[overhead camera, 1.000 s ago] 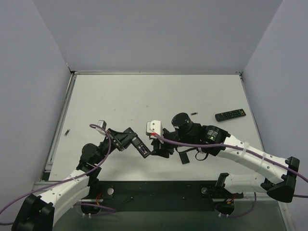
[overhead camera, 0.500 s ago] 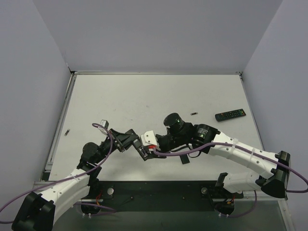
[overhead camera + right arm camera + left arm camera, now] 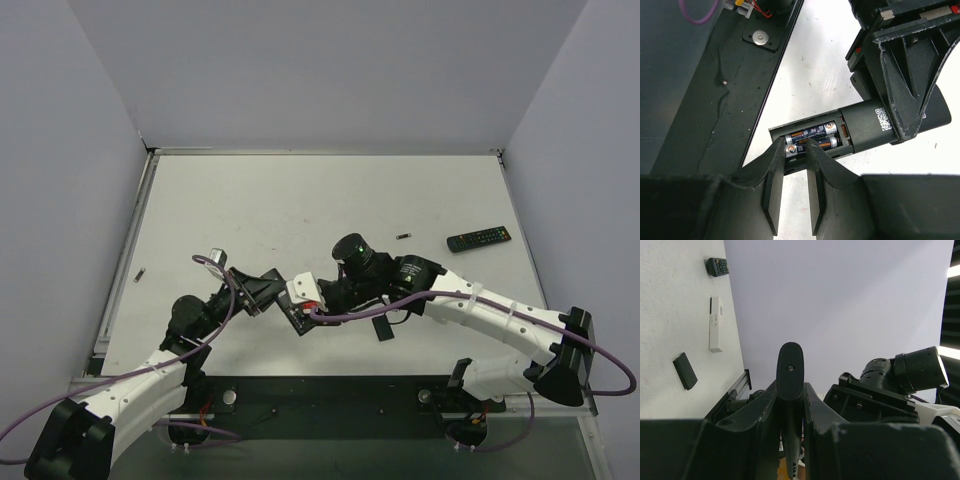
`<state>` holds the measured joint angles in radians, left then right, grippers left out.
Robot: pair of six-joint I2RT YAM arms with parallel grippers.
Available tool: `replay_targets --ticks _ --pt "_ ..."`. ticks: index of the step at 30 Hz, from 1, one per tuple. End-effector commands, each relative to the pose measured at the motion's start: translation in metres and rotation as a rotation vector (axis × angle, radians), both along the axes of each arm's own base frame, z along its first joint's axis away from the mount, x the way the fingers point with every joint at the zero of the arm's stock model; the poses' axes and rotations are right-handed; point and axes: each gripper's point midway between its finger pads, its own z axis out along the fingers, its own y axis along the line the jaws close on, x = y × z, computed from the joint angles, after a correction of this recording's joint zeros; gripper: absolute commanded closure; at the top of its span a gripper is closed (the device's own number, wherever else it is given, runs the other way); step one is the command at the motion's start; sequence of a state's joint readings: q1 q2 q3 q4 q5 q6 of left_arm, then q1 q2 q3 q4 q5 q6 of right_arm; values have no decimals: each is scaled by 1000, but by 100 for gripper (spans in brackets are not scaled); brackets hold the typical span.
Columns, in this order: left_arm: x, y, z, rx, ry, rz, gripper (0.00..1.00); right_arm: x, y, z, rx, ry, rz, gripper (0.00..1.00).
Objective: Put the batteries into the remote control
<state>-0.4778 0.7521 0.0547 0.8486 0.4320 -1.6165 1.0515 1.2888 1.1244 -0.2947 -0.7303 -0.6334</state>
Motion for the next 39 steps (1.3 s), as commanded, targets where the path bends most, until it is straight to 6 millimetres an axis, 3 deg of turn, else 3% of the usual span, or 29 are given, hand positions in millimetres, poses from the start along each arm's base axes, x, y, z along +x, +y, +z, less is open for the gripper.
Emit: replay_targets --ticks 1,16,23,26,32,34,35,36,37,39 --pt "-3 2 41 -86 -102 -7 100 4 2 -2 12 5 23 83" --pt "-12 7 72 -188 -139 -30 100 23 -9 -57 -150 4 -61 90" --pt "-12 6 72 -176 -148 -28 100 31 -3 -58 -170 -45 -116 95" --pt "-7 4 60 -115 -163 -6 100 28 0 -43 -129 -12 -143 96" --pt "18 6 -7 183 -154 111 100 29 -8 -2 -11 57 -314 91" --pt "24 9 -20 253 -182 139 100 36 -18 8 12 94 -443 81" --pt "27 10 -27 282 -170 152 100 39 -22 11 19 108 -488 73" --pt "28 11 -32 302 -170 158 100 48 -30 10 20 138 -603 59" --pt "30 12 -36 338 -195 166 100 49 -38 16 41 151 -653 54" --pt "34 15 -45 383 -195 187 100 55 -57 3 7 210 -798 47"
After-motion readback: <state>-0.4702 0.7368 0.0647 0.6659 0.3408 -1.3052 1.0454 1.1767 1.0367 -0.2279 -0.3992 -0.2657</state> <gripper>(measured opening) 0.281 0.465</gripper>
